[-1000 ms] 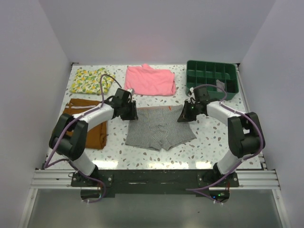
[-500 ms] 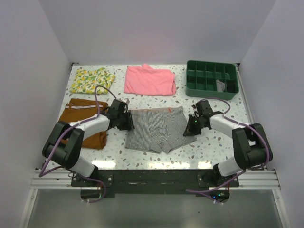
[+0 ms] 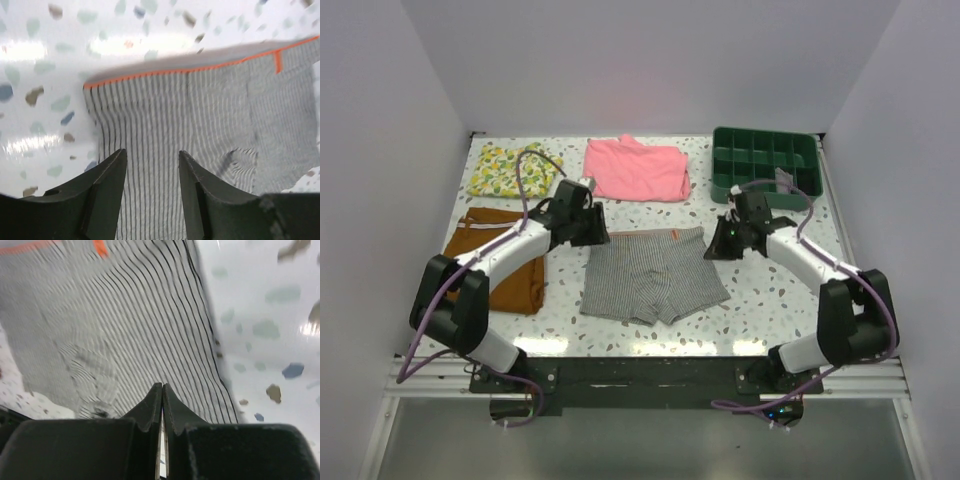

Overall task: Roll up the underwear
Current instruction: Flatten out the underwear at the center of the board.

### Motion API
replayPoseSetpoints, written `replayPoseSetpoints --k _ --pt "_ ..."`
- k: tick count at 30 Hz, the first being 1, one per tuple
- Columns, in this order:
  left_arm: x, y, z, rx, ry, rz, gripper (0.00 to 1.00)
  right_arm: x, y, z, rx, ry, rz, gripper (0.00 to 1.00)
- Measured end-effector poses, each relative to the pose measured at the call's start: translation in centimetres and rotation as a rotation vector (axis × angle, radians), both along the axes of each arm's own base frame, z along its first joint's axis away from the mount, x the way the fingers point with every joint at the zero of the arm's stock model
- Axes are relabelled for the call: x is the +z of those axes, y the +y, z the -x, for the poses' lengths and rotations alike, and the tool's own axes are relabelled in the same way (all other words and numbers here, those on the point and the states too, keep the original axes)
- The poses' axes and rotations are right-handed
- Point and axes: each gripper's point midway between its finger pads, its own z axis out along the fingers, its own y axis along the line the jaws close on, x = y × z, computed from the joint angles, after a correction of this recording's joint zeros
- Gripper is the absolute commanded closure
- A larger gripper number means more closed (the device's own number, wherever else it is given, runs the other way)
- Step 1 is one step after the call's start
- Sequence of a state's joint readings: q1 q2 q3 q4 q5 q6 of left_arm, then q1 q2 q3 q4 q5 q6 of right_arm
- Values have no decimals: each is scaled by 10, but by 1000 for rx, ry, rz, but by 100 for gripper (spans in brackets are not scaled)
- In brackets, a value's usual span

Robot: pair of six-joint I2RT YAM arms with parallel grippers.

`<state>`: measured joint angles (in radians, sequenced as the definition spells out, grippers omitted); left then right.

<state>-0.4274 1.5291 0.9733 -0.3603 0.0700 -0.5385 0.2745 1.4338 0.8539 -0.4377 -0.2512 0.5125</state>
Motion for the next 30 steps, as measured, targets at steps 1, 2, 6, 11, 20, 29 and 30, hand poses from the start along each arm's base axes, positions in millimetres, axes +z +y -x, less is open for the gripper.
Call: replayPoseSetpoints --k 1,2,6,11,20,29,30 --pt "9 -4 -9 -2 -24 7 49 8 3 -13 -1 -22 -3 99" --pt "19 -8 -19 -5 -51 17 49 19 8 -31 -2 -52 -9 99" --pt "30 -21 -43 -11 -85 38 50 33 25 -91 1 -126 -30 100" --pt "3 -21 -39 -20 -11 18 51 2 31 -109 6 -64 -21 100" --pt "-13 -19 -27 -28 36 10 52 -23 30 -102 10 -6 -4 100" --pt "-25 -22 -26 -38 63 14 52 -44 31 -105 11 12 -1 99" --pt "-26 -22 -26 -38 65 14 52 -48 31 -105 11 20 0 99"
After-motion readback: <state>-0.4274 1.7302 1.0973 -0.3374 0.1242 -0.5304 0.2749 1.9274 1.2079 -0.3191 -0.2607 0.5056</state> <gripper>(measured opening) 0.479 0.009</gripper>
